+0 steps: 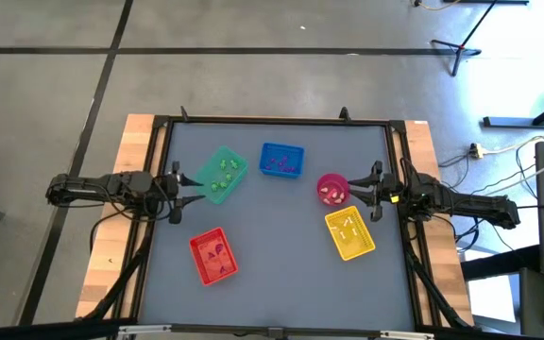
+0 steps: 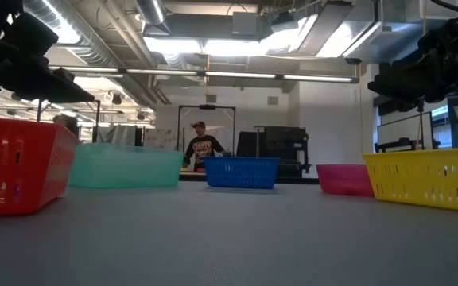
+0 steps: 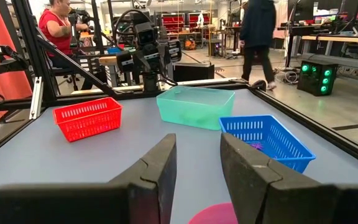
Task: Sort Halloween decoration
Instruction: Return to Home Position
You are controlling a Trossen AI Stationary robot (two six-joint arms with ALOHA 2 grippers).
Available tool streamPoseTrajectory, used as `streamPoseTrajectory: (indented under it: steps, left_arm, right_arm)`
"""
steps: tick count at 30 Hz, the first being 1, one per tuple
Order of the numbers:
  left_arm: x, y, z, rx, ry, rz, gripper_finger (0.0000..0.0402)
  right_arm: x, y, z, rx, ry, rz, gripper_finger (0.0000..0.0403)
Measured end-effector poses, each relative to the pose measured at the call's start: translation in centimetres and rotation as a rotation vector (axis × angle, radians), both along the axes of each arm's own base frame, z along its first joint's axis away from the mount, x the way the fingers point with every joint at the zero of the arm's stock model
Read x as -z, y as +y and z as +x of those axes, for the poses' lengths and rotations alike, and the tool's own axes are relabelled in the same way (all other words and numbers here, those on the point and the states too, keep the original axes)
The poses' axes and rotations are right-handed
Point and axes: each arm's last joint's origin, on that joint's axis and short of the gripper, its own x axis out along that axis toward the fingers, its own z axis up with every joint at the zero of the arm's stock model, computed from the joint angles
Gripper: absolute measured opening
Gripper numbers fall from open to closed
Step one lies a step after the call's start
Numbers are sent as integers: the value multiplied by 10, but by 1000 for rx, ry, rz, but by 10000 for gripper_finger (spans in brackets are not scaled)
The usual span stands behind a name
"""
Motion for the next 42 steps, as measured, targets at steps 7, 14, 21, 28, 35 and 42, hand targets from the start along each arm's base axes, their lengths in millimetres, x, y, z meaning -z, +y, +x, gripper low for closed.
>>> streamPoseTrajectory:
  steps: [7, 14, 21, 28, 35, 42]
  left_arm:
    - [0, 0, 0, -20, -15, -68, 158]
    - [0, 0, 0, -37, -24, -91, 158]
    - [-1, 3, 0, -127, -34, -46, 158]
    - [-1, 3, 0, -91, -3, 74, 158]
    - [-1, 3, 0, -94, -5, 64, 158]
    - [-1, 3, 0, -92, -5, 64, 158]
  right_arm:
    - [0, 0, 0, 0, 0, 0, 122]
    - [0, 0, 0, 0, 0, 0, 122]
    - [0, 0, 0, 0, 0, 0, 122]
    - [0, 0, 0, 0, 0, 0, 122]
    - [0, 0, 0, 0, 1, 0, 122]
    - [0, 0, 0, 0, 1, 0, 122]
